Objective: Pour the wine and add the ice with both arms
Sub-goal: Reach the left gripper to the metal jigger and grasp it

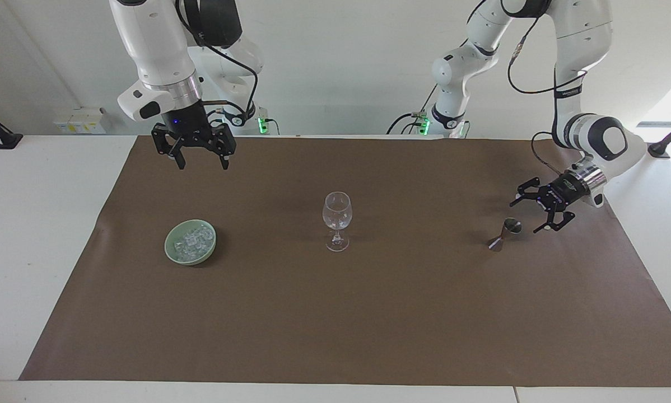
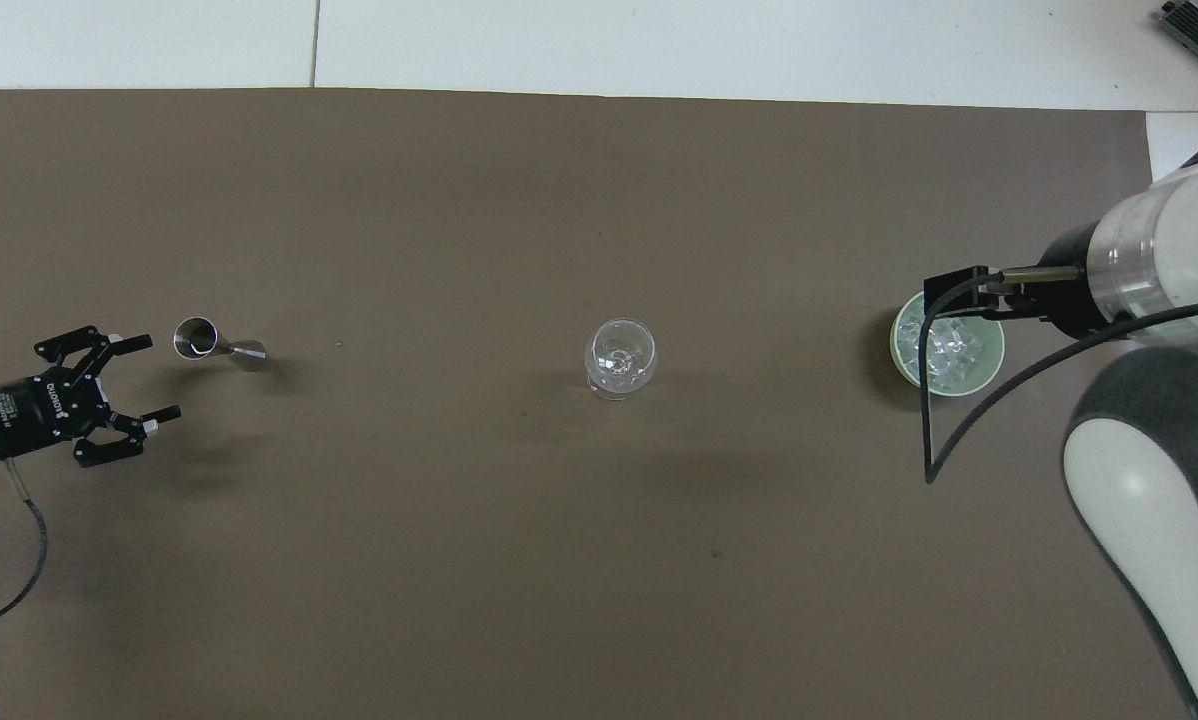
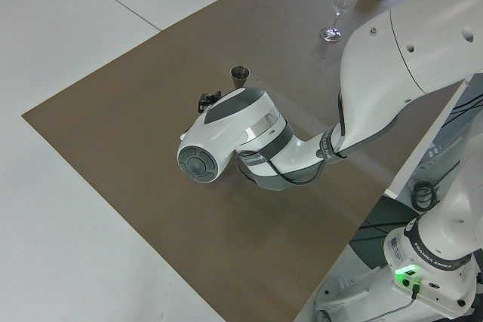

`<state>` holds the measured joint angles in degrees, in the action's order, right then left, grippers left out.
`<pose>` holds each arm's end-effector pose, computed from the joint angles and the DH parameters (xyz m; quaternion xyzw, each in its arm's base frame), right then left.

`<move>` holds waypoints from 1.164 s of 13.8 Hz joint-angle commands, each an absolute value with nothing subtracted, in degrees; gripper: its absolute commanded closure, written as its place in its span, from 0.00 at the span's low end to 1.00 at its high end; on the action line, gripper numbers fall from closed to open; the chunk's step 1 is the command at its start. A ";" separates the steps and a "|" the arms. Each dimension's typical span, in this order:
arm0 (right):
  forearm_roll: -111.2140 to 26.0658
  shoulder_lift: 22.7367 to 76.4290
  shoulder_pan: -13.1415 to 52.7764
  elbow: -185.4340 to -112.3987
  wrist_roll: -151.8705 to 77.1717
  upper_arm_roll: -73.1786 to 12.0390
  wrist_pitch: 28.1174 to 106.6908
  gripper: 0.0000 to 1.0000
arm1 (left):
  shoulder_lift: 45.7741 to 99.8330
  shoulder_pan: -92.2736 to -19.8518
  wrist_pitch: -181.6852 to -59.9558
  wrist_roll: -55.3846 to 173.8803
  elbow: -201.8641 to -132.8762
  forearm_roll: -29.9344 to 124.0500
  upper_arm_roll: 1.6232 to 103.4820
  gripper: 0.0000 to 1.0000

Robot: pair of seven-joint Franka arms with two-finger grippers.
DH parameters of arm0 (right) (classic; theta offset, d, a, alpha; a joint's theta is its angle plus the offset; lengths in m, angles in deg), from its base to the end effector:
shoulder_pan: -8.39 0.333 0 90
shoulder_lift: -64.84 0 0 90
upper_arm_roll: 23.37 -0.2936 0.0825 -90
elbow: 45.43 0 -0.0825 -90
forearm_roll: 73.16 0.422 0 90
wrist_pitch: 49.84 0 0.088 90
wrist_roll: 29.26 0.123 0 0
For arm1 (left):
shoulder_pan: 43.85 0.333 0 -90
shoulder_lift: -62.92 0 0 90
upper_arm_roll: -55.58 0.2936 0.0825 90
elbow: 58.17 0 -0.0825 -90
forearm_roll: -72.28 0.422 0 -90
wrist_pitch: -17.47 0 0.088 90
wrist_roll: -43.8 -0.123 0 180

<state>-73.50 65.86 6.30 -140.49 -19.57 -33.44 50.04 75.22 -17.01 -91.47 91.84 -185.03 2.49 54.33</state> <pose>0.5983 0.0840 0.5670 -0.9986 0.0145 -0.0509 0.0034 0.5220 0.1584 0.2244 0.4412 0.7300 -0.3029 0.4251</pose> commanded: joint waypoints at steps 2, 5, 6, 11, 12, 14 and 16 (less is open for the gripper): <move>-73.78 66.86 5.40 -141.76 -20.39 -34.00 50.44 0.00 | 75.31 -18.09 -94.67 87.06 -188.15 -3.81 53.91 0.00; -73.78 66.86 5.40 -141.76 -20.39 -34.00 50.44 0.00 | 75.14 -20.37 -97.04 84.77 -190.44 -10.93 53.91 0.00; -73.78 66.86 5.40 -141.76 -20.39 -34.00 50.44 0.00 | 75.14 -20.90 -97.83 83.80 -191.32 -13.30 53.91 0.00; -73.78 66.86 5.40 -141.76 -20.39 -34.00 50.44 0.00 | 74.96 -23.36 -99.77 80.02 -193.43 -20.26 53.91 0.00; -73.78 66.86 5.40 -141.76 -20.39 -34.00 50.44 0.00 | 74.96 -23.89 -100.12 80.02 -193.61 -21.48 53.82 0.00; -73.78 66.86 5.40 -141.76 -20.39 -34.09 50.44 0.00 | 74.96 -24.60 -100.39 80.02 -193.79 -23.34 53.91 0.00; -73.78 66.86 5.40 -141.76 -20.39 -34.09 50.44 0.00 | 74.96 -24.60 -100.56 80.02 -193.79 -23.43 53.82 0.14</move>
